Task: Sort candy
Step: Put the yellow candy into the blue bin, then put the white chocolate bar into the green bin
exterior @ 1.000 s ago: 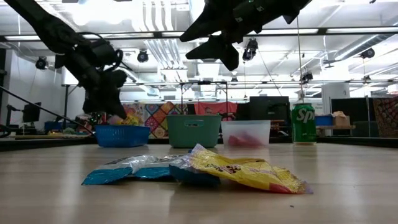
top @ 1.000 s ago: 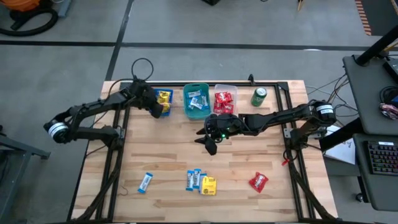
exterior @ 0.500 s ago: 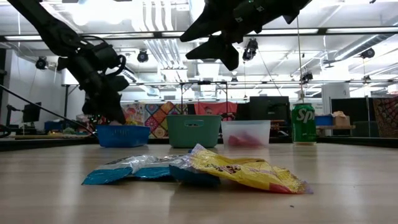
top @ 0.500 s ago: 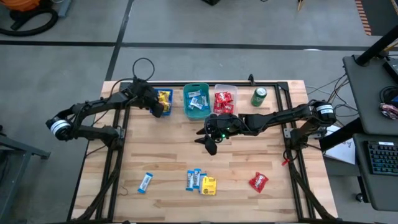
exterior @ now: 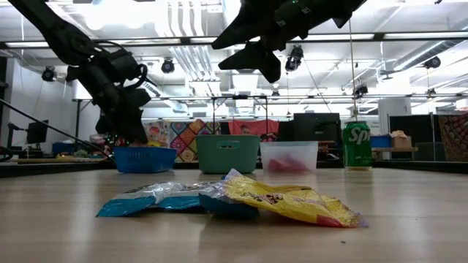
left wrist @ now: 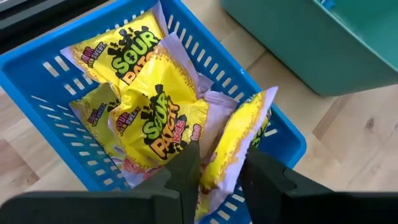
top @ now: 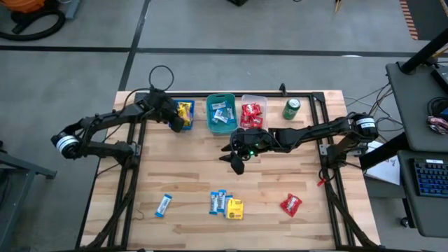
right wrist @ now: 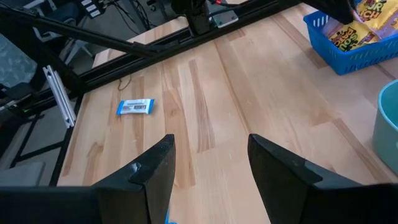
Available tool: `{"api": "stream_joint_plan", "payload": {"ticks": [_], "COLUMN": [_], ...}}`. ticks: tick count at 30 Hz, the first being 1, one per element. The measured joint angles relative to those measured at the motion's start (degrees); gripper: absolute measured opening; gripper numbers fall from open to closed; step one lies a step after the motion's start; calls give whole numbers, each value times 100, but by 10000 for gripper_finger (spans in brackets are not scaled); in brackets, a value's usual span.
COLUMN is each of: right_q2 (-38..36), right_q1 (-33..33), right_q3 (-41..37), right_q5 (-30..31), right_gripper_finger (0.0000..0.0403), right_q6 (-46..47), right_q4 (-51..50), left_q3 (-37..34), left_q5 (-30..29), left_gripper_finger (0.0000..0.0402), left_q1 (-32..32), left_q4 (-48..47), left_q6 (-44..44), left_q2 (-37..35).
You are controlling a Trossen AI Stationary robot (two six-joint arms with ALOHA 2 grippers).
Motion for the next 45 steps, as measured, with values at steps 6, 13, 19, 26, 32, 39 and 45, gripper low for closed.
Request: {"api": "stream_joint_plan", "payload": {"ticks": [6, 13, 19, 26, 32, 39, 45], "right_q2": [0, 0, 0, 0, 0, 0, 0], "right_q1": [0, 0, 0, 136, 404, 775, 942], "right_q3": [0, -2, -2, -2, -2, -2, -2], "right_q5": [0, 0, -5, -11, -11, -9, 9], "right_gripper_finger": [192, 192, 192, 192, 192, 192, 192], "right_q6": [0, 0, 21, 370, 1005, 1669, 1716], "right_q4": [-4, -4, -102, -235, -851, -2197, -2866], "left_q3": [0, 0, 0, -61, -57, -44, -10], "left_q5": [0, 0, 9, 63, -44, -601, -1012], "left_gripper_finger": [94, 94, 94, 94, 94, 94, 94], "left_q1": [0, 0, -8, -536, -1507, -2951, -4745], "left_q4": [-55, -238, -696, -776, -767, -758, -832], "left_q6": [40, 26, -126, -676, -1120, -2119, -3578], "left_q2": [-230, -627, -1010, -1553, -2009, -2270, -1934]}}
